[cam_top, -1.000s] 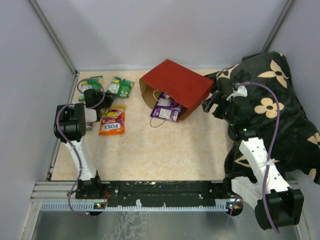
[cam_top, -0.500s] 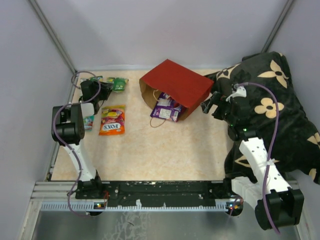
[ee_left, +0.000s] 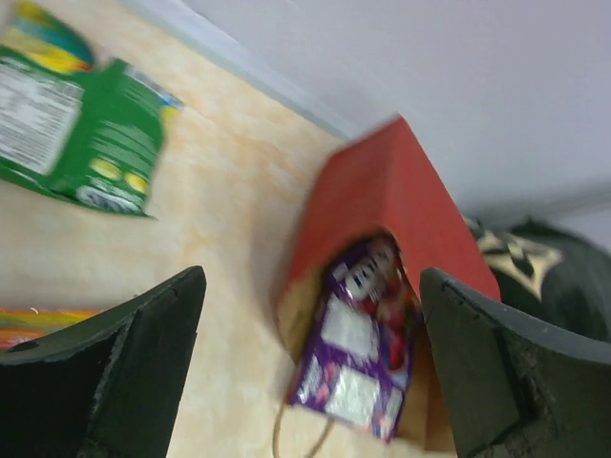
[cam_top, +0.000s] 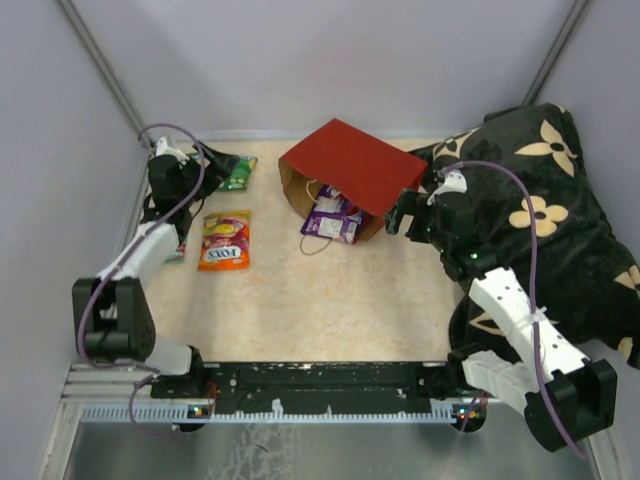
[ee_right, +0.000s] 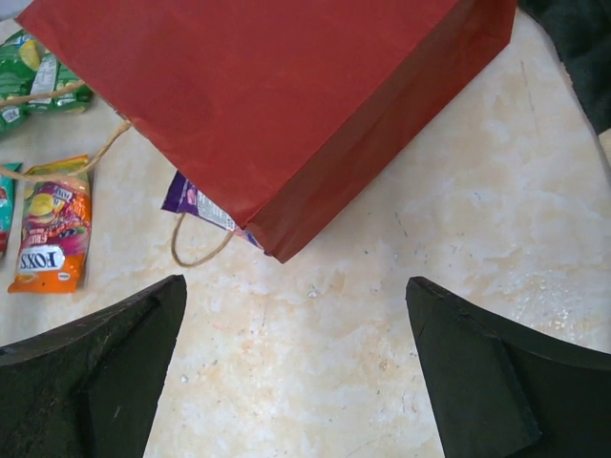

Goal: Take the snacks out of the paper bag

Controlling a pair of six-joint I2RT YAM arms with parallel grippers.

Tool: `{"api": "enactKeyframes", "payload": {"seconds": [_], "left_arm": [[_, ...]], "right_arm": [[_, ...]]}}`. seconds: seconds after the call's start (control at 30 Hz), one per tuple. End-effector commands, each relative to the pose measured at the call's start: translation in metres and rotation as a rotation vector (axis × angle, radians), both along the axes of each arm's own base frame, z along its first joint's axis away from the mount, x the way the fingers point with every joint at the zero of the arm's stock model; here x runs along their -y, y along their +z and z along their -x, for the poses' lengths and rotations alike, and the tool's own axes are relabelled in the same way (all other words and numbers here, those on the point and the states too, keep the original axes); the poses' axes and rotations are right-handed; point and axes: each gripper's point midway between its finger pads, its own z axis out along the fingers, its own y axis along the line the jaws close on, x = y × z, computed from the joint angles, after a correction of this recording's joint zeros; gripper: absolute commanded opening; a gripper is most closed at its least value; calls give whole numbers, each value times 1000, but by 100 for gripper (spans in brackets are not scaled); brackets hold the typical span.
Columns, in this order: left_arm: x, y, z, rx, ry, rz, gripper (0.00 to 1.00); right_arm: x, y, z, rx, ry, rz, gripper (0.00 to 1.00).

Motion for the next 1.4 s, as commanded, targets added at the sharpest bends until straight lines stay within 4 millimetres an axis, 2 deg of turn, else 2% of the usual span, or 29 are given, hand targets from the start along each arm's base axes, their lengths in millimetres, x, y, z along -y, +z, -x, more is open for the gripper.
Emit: {"api": "enactKeyframes", "payload": {"seconds": [0.0, 0.07, 0.23, 0.37, 0.47, 0.63, 0.83, 0.97, 1.2, 1.37], "left_arm": [[41, -21, 70, 24, -223, -173, 97], [66, -22, 96, 71, -311, -248, 95], [111, -58, 133, 34, -431, -375, 92], [124, -86, 143, -5, -485, -412, 92], [141, -90, 147, 12, -531, -399, 92], [172, -102, 145, 6, -593, -370, 92], [192, -121, 136, -36, -606, -368, 92], [195, -131, 128, -48, -593, -382, 90], [180, -147, 95, -61, -479, -457, 89], [196, -158, 79, -62, -557, -455, 76]], "right_arm": [[6, 31, -6, 81, -44, -10, 99], [8, 32, -4, 85, -54, -6, 99], [7, 31, -3, 82, -64, -37, 99], [7, 32, -1, 78, -61, -42, 99], [9, 32, 0, 79, -69, -36, 99], [8, 29, 0, 68, -63, -35, 99], [9, 29, 0, 72, -63, -29, 99], [8, 27, 0, 70, -56, -26, 99], [8, 26, 2, 73, -49, -15, 99], [9, 26, 3, 78, -49, -12, 99]]}}
